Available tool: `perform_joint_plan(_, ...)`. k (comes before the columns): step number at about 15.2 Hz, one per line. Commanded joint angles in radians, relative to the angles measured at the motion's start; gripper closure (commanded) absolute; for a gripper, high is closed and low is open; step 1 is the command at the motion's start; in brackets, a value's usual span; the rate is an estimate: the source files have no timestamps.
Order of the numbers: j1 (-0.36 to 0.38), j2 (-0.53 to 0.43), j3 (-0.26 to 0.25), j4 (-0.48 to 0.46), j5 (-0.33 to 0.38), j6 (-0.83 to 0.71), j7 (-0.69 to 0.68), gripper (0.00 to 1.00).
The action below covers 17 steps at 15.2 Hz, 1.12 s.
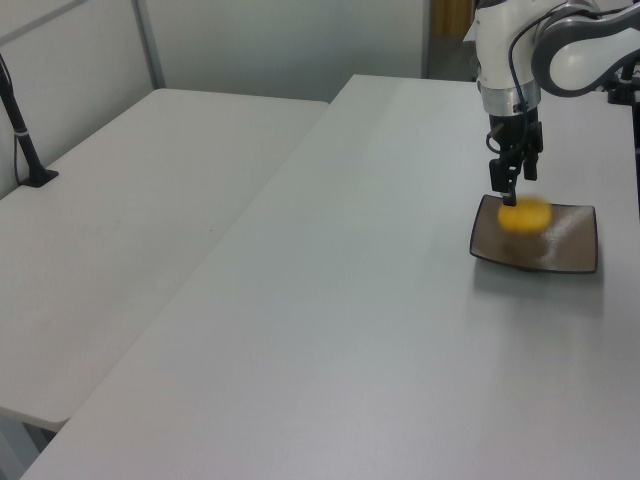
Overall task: Put potatoes on a ceramic plate
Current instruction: 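Lift the potato and carry it over the brown plate, then lower the potato onto the plate and open the gripper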
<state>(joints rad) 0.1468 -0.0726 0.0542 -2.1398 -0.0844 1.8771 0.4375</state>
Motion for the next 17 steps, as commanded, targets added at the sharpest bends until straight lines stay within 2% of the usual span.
perform_joint_plan(1, 0.004, -0.013, -0.002, -0.014, 0.02, 0.005, -0.016, 0.13)
perform_joint_plan(5, 0.004, -0.013, -0.002, -0.009, 0.02, 0.008, -0.014, 0.13)
perform_joint_plan(7, 0.002, -0.015, -0.002, -0.006, 0.02, 0.008, -0.014, 0.0)
perform_joint_plan(9, 0.002, -0.016, -0.002, 0.009, 0.02, 0.005, -0.028, 0.0)
perform_joint_plan(14, -0.003, -0.032, -0.002, 0.061, 0.02, -0.006, -0.215, 0.0)
perform_joint_plan(17, -0.027, -0.029, -0.011, 0.144, 0.02, -0.027, -0.236, 0.0)
